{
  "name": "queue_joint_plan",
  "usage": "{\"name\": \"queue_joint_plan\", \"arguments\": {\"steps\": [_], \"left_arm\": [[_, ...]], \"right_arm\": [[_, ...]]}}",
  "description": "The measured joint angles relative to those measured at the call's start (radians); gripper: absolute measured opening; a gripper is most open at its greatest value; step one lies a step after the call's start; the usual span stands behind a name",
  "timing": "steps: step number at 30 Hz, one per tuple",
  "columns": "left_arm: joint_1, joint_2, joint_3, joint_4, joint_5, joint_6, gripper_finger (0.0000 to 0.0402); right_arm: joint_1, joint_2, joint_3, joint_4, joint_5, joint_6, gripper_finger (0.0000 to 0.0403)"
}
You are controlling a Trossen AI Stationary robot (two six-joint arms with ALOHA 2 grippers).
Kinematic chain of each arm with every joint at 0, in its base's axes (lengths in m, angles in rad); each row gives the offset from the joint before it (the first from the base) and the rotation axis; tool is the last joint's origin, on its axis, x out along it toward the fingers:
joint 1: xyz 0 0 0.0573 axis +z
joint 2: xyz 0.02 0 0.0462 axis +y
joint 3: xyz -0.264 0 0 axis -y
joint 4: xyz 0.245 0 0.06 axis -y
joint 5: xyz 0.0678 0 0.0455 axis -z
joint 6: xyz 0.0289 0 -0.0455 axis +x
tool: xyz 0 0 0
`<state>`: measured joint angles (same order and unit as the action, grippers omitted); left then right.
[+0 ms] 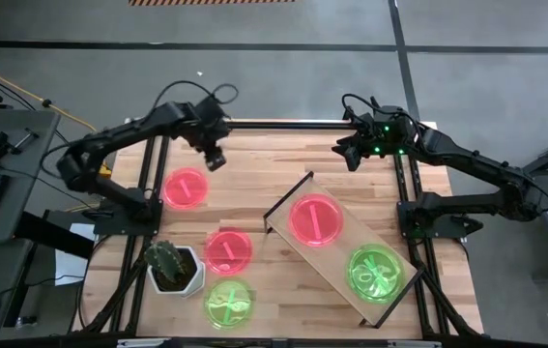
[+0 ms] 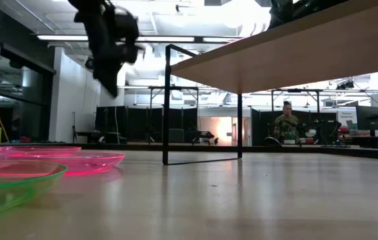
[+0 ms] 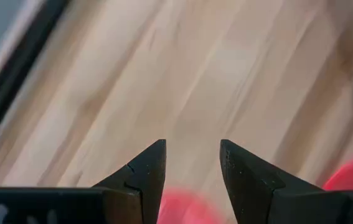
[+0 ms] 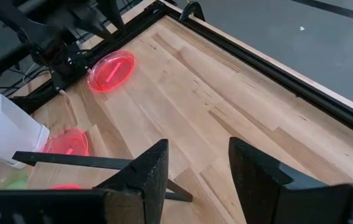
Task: Place and stack plates onto a shelf
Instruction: Stack the top pink plate on top of the pink plate on the shelf
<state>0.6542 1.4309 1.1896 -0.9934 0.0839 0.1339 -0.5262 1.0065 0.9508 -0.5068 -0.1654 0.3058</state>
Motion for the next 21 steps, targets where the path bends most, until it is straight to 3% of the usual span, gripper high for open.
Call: {"name": "queue_joint_plan", "arguments": {"steps": [5, 13, 17, 21], "left_arm": [[0.048, 0.092, -0.039, -0.085, -0.023, 0.176, 0.0142], [0.106, 0.127, -0.24, -0.013, 0.117, 0.37, 0.0142], [0.106, 0.125, -0.304, 0.076, 0.103, 0.442, 0.0142], [0.106, 0.124, -0.335, 0.179, -0.004, 0.543, 0.0142]], "right_arm": [[0.0, 0.0, 0.0, -0.001, 0.0, 0.0, 0.0151], [0.0, 0.0, 0.0, -0.029, 0.007, 0.0, 0.0151], [0.0, 0.0, 0.0, -0.028, 0.029, 0.0, 0.0151], [0.0, 0.0, 0.0, -0.028, 0.042, 0.001, 0.0151]]}}
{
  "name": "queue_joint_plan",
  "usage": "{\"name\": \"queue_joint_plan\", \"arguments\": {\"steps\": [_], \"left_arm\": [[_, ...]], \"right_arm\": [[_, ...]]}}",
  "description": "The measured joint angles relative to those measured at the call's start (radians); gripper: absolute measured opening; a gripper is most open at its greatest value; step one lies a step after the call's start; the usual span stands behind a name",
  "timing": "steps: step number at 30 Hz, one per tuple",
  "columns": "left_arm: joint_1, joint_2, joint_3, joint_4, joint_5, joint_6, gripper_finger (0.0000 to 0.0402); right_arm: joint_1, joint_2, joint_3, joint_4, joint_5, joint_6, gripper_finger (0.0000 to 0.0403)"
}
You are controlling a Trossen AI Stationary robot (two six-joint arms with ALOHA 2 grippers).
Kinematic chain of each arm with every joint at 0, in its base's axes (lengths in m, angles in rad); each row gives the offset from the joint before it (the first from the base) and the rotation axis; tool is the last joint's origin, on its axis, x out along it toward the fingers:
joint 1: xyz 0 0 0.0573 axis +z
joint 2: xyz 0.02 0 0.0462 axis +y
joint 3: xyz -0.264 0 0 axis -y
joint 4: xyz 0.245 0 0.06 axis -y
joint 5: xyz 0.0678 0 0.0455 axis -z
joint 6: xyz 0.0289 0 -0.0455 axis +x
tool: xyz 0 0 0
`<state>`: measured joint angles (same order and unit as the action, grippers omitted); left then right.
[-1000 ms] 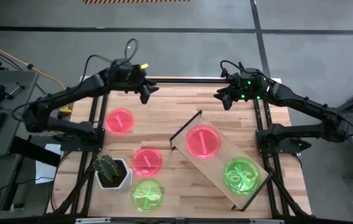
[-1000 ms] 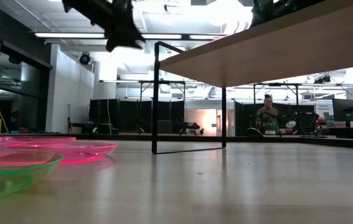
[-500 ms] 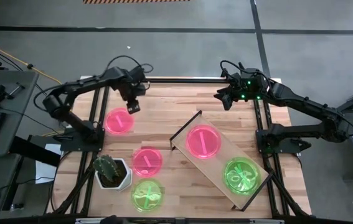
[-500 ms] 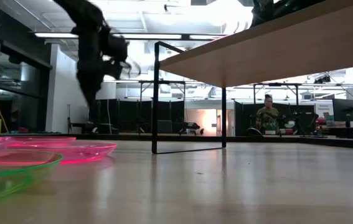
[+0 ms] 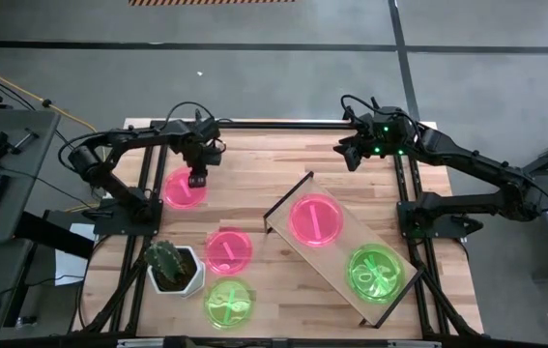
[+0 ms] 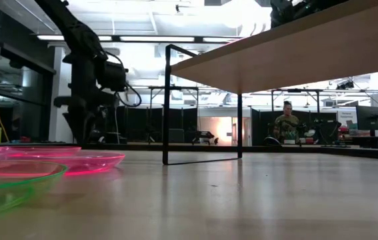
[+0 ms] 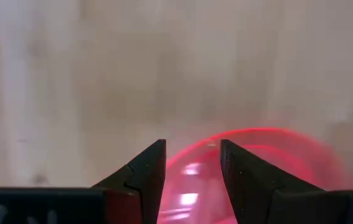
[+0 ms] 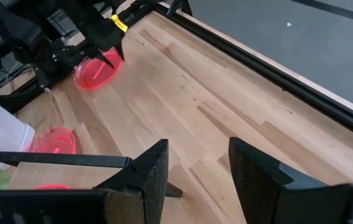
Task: Place and stack plates onto a shelf
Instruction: Stack the top pink plate on top of the pink plate on the shelf
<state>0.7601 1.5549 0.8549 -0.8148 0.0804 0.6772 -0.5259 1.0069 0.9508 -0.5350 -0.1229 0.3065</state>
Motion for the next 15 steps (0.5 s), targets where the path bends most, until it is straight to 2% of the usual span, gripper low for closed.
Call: {"name": "queue_joint_plan", "arguments": {"steps": [3, 8, 15], "left_arm": [[0.0, 0.0, -0.011, 0.056, -0.06, 0.115, 0.0142], [0.0, 0.001, -0.011, 0.065, -0.064, 0.28, 0.0142], [0.0, 0.002, -0.012, -0.007, -0.057, 0.341, 0.0142]], "right_arm": [[0.0, 0.0, 0.0, 0.0, 0.0, 0.006, 0.0151], [0.0, 0.002, 0.0, 0.0, 0.002, 0.033, 0.0151], [0.0, 0.002, 0.0, -0.007, 0.018, 0.033, 0.0151]]}}
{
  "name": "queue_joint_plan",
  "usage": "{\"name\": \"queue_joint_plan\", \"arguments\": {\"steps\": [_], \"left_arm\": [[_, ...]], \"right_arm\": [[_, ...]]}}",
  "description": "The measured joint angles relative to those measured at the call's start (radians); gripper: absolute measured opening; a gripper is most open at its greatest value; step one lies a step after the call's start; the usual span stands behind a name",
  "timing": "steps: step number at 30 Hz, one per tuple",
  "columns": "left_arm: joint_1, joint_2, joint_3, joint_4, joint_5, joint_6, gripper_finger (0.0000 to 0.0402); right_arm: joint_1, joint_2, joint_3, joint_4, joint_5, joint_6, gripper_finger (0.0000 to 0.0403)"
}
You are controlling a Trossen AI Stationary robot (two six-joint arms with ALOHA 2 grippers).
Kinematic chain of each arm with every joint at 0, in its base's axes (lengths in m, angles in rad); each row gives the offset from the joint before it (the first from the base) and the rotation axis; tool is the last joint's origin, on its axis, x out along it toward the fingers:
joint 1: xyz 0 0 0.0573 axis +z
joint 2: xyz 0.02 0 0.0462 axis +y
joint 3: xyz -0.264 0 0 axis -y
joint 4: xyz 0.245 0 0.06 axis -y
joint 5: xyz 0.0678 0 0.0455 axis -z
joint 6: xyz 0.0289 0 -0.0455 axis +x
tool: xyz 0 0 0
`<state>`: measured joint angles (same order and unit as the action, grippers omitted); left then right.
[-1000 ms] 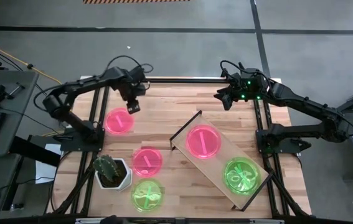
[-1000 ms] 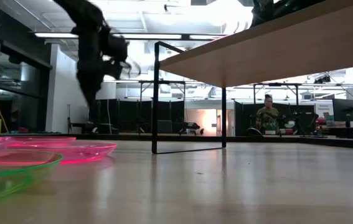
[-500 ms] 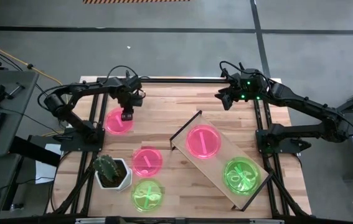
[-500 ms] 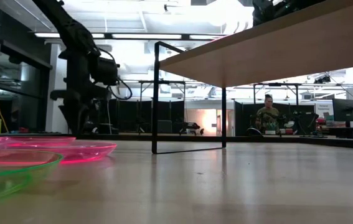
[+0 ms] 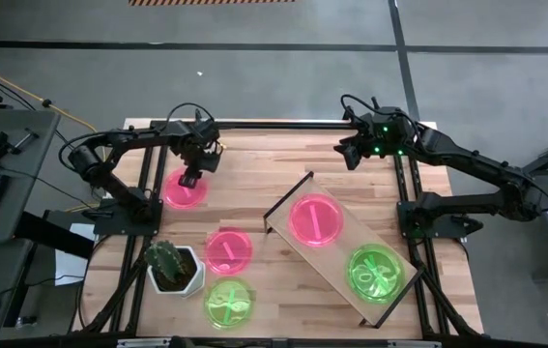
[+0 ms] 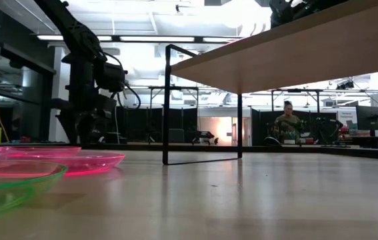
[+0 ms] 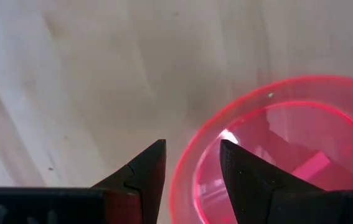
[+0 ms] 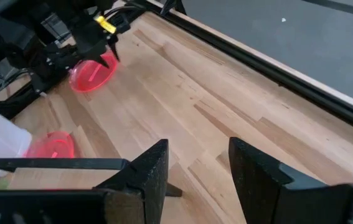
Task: Place and stack plates onto a shelf
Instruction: Stack the top pink plate on top of the pink plate on the shelf
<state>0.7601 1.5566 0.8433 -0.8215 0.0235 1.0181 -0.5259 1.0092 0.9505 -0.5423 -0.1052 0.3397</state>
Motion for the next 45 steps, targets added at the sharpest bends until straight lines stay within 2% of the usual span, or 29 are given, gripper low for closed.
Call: {"name": "queue_joint_plan", "arguments": {"steps": [7, 12, 33, 38, 45], "left_arm": [[-0.001, 0.0, 0.0, -0.005, 0.064, 0.068, 0.0142], [0.0, 0.001, 0.0, -0.024, 0.06, 0.123, 0.0142], [0.0, 0.001, -0.003, -0.053, 0.051, 0.194, 0.0142], [-0.002, 0.001, -0.021, -0.053, -0.001, 0.207, 0.0142], [-0.002, 0.002, -0.044, -0.039, -0.01, 0.207, 0.0142]], "right_arm": [[0.0, 0.0, 0.0, 0.0, 0.009, 0.005, 0.0151], [0.0, 0.0, 0.0, -0.01, 0.009, 0.026, 0.0151], [0.0, 0.0, 0.0, -0.017, 0.025, 0.064, 0.0151], [0.0, 0.0, 0.0, -0.019, 0.025, 0.079, 0.0151], [0.0, 0.0, 0.0, -0.024, 0.025, 0.079, 0.0151]]}}
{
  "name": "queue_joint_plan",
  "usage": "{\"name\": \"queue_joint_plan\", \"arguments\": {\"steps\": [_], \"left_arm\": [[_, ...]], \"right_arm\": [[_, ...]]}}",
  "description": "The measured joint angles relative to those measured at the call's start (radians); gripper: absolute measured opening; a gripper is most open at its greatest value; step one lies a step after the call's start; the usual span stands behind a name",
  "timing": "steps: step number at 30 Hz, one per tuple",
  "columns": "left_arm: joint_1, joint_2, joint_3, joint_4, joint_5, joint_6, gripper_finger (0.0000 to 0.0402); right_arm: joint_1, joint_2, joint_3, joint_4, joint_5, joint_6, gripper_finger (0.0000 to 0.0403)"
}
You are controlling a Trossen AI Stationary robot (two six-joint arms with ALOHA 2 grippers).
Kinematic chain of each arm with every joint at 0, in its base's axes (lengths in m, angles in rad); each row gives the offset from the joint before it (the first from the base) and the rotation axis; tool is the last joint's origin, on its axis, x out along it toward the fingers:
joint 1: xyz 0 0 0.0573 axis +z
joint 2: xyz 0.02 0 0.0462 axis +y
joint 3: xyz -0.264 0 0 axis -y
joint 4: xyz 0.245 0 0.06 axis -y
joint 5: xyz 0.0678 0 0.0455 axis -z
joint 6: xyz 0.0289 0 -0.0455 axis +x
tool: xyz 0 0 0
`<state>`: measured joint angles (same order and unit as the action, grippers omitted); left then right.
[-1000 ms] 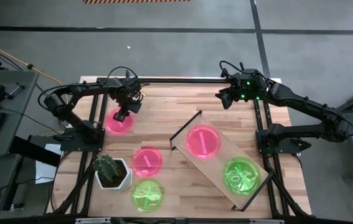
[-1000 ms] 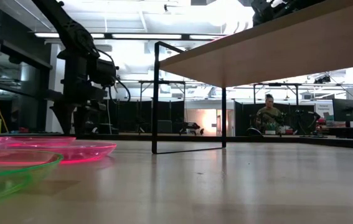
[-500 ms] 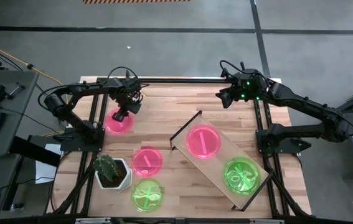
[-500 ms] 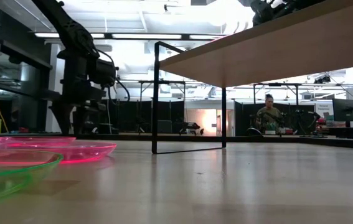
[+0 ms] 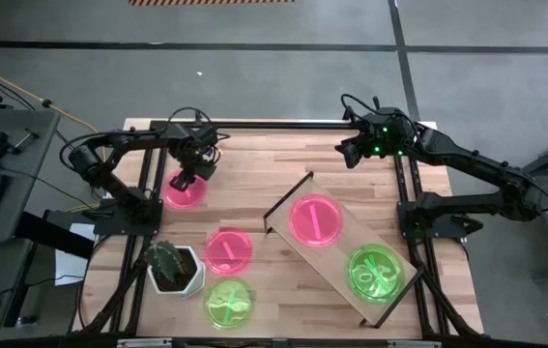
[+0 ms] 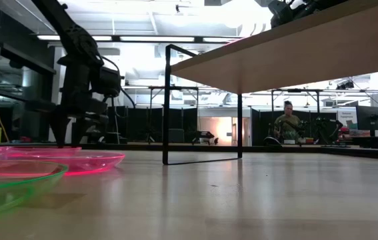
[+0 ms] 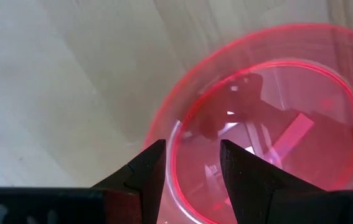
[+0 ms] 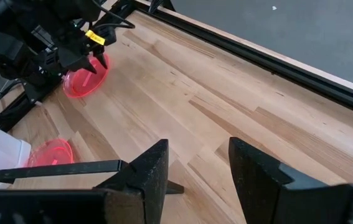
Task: Place and stack plates onto a shelf
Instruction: Stack the top pink plate on top of the pink plate on the shelf
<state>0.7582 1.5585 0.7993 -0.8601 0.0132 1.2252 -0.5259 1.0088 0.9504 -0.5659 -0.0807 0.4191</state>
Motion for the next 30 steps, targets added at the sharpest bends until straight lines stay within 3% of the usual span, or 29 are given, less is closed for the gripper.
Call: {"name": "queue_joint_plan", "arguments": {"steps": [8, 15, 21, 30], "left_arm": [[-0.001, -0.003, -0.043, 0.027, -0.019, 0.038, 0.0142], [-0.02, -0.002, 0.018, 0.045, -0.064, -0.059, 0.0142], [-0.013, 0.0, 0.049, 0.074, -0.054, 0.03, 0.0142], [0.013, 0.104, 0.054, 0.104, -0.048, 0.043, 0.0142]], "right_arm": [[0.0, 0.0, 0.0, 0.0, 0.0, 0.0, 0.0151], [0.0, 0.0, 0.0, 0.0, 0.0, -0.016, 0.0151], [0.0, 0.0, 0.0, 0.0, 0.002, -0.017, 0.0151], [0.0, 0.0, 0.0, 0.0, 0.003, -0.009, 0.0151]]}}
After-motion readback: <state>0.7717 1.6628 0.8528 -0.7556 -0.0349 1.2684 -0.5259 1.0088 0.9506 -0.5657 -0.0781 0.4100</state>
